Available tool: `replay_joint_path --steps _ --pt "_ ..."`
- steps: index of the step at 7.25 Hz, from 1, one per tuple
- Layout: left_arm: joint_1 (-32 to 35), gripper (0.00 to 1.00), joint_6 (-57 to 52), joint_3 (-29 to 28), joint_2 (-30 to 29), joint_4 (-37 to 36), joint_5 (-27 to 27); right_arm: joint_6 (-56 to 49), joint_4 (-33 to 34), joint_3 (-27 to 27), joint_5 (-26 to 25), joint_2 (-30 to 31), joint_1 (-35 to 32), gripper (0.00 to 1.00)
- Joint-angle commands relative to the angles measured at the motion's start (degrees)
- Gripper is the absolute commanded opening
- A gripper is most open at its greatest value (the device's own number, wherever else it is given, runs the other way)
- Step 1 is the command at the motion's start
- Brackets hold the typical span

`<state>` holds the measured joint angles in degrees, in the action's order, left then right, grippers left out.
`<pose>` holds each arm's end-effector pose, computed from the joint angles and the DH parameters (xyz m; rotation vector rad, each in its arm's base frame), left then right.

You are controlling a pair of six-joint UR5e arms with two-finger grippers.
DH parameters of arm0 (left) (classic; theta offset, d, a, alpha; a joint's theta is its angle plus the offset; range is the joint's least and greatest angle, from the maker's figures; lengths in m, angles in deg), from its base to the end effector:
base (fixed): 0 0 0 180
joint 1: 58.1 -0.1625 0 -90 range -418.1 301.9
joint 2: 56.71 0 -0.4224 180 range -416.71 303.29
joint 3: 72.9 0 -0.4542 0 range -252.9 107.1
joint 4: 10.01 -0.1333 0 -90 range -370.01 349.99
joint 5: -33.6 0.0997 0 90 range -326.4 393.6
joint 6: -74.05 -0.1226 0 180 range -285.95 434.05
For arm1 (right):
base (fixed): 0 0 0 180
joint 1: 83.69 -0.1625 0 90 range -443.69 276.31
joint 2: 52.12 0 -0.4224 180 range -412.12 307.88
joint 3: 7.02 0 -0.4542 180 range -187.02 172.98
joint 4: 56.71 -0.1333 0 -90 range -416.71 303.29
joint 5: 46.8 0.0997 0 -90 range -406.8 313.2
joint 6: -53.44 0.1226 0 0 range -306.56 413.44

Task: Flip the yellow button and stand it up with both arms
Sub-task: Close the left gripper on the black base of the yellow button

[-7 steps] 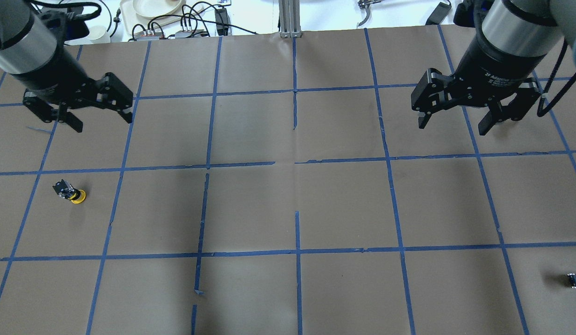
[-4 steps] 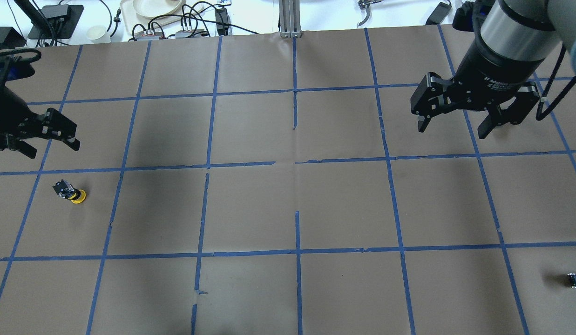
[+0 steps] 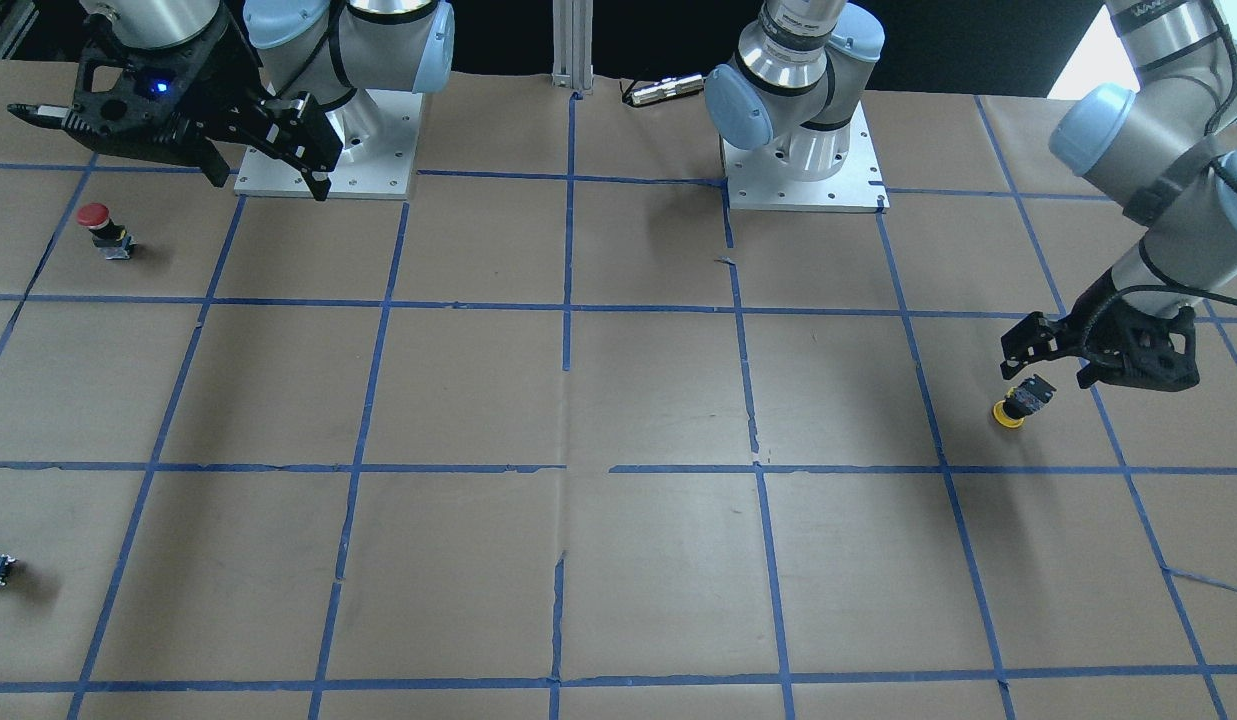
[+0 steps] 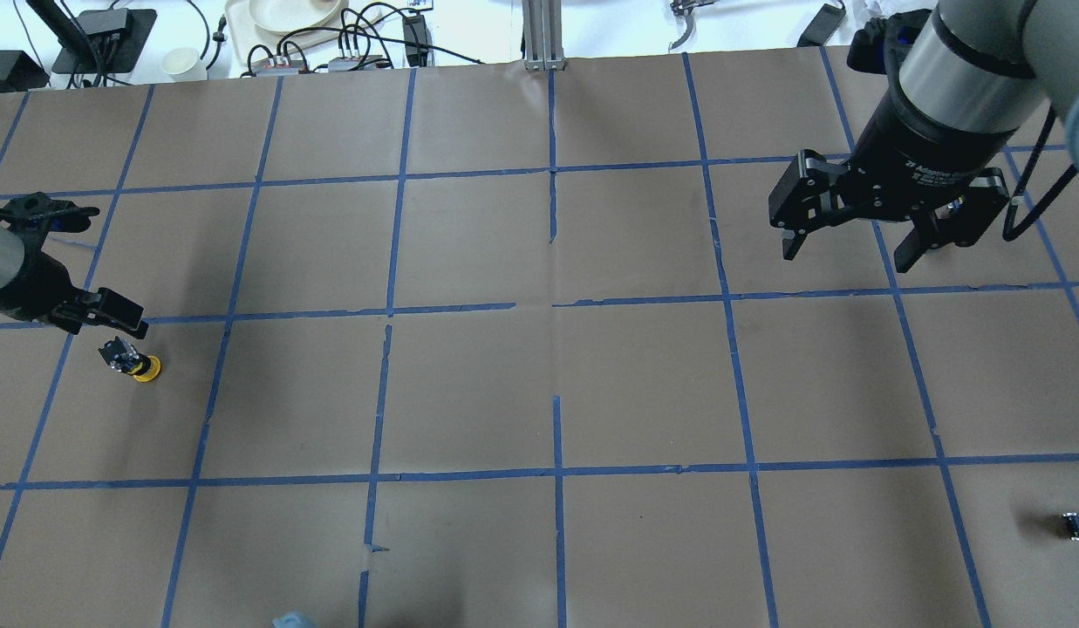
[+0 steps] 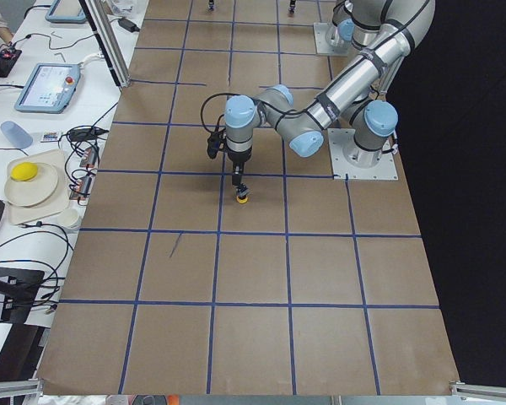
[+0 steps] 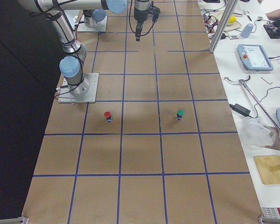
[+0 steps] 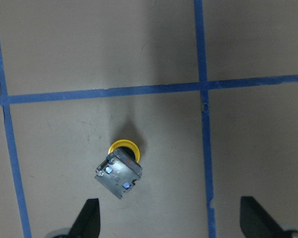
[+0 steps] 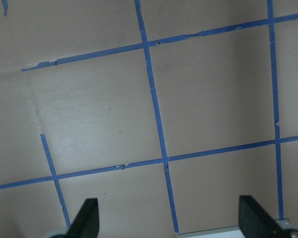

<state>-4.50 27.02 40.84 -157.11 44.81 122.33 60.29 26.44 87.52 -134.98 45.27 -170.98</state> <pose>0.2193 -0.5267 0.2023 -0.2909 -3.1233 0.0444 0.1139 -0.4962 0.4748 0.2609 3.0995 0.1103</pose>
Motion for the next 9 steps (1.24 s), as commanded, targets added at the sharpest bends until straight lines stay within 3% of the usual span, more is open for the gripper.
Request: replay_joint_path --steps 1,3,5,6,7,8,9 --pt "-0.42 0.99 -20.65 0.96 -3.39 -4.1 0.56 0.01 0.08 0.12 0.02 0.08 0.01 1.0" --pt "-0.42 0.99 -33.08 2.79 -3.14 -4.02 3.2 0.28 -0.01 0.12 0.02 0.08 0.01 1.0" --pt "-1.21 0.98 -35.32 3.51 -3.31 -3.93 3.56 0.36 0.17 0.12 0.11 0.0 -0.08 1.0" --pt "-1.48 0.87 -35.32 3.51 -3.48 -4.11 3.47 0.36 0.08 0.12 0.02 0.08 -0.08 1.0" --pt "-1.48 0.5 -35.41 2.9 -3.57 -4.02 3.64 0.36 -0.01 0.12 0.02 0.08 -0.08 1.0" --pt "-1.48 0.24 -35.32 2.89 -3.57 -4.02 3.56 0.36 0.08 0.12 0.02 0.08 -0.08 1.0" --pt "-1.57 0.11 -34.8 2.72 -3.49 -3.5 3.29 0.36 0.17 0.12 0.11 0.08 -0.08 1.0"
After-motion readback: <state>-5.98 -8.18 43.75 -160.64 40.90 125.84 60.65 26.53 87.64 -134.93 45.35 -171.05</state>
